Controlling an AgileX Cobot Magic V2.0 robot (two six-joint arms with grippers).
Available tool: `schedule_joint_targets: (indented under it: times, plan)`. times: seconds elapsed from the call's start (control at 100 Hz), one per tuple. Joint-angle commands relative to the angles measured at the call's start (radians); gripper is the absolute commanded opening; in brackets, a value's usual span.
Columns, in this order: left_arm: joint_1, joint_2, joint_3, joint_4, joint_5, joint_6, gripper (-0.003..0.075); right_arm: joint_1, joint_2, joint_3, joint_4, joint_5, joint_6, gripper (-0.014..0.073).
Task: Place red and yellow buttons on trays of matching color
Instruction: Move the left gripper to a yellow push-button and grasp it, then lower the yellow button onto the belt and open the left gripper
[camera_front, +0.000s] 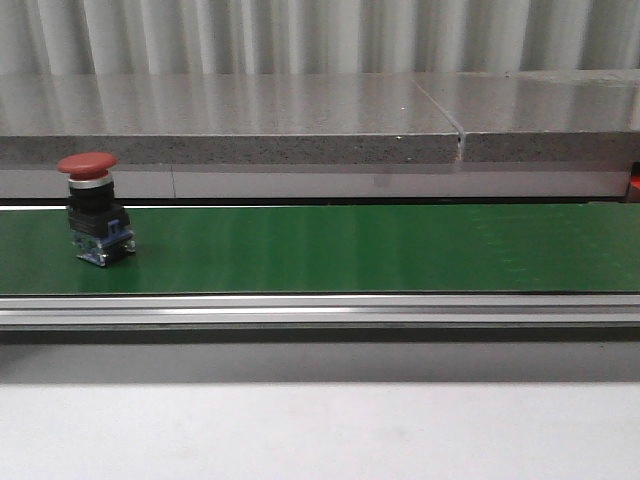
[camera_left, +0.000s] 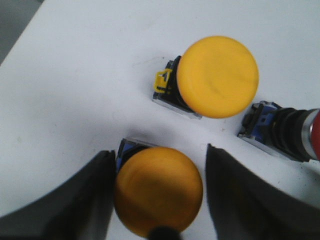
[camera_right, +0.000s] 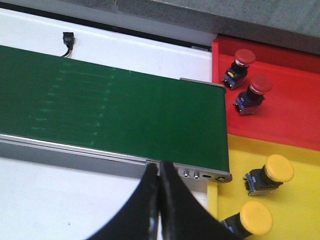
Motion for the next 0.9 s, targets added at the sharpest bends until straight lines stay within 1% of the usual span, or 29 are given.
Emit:
schedule_joint_targets:
  times: [0.0, 0.07, 0.14, 0.26, 0.35, 0.58, 0.77, 0.89]
  plan:
    - [0.001, -0.043, -0.032, -0.030, -0.001, -0.007, 0.0176, -0.001, 0.006, -0.022, -0.008, -0.065, -0.007, -0.0068]
    - [0.001, -0.043, -0.032, -0.041, 0.012, -0.007, 0.0099, -0.001, 0.006, -0.022, -0.008, -0.065, -0.007, -0.0068]
    - [-0.001, -0.053, -0.032, -0.041, 0.024, -0.007, 0.0048, -0.001, 0.006, -0.022, -0.008, -0.065, -0.007, -0.0068]
    - [-0.001, -0.101, -0.032, -0.053, 0.040, -0.007, 0.0003, -0.001, 0.006, -0.022, -0.008, -0.065, -0.007, -0.0068]
    - [-0.001, -0.160, -0.032, -0.068, 0.053, -0.007, -0.0011, -0.001, 0.006, -0.022, -0.008, -0.065, -0.007, -0.0068]
    - [-0.021, -0.345, -0.032, -0.094, 0.111, -0.007, -0.0011, -0.001, 0.006, -0.022, -0.008, -0.065, -0.007, -0.0068]
    - [-0.088, -0.470, -0.020, -0.094, 0.168, 0.011, -0.0011, -0.001, 0.006, -0.022, -0.008, -0.065, -0.007, -0.0068]
    - [-0.147, -0.514, 0.011, -0.094, 0.173, 0.016, -0.0011, -0.001, 0.006, -0.022, -0.008, -0.065, -0.007, -0.0068]
